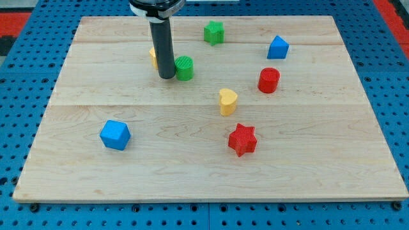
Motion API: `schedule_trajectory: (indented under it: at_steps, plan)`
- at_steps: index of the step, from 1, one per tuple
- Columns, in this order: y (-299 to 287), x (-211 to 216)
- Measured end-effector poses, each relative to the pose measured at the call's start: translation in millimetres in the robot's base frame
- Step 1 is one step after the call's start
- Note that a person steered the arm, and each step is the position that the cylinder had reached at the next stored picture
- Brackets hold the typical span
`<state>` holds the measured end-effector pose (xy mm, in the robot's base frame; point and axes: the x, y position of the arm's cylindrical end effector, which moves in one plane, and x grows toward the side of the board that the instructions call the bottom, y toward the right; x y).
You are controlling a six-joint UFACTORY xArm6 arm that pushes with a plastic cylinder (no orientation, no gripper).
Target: Push the green circle to the left side of yellow heart
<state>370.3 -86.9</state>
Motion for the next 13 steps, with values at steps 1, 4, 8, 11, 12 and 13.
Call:
schedule_trajectory:
  at_steps: [1, 4, 8, 11, 12, 13]
  plan:
    - [4.7, 24.0]
    - [59.3, 24.9]
    - [72.6, 17.9]
    - [119.7, -26.5]
    - [67.3, -80.3]
    - [15.2, -48.7]
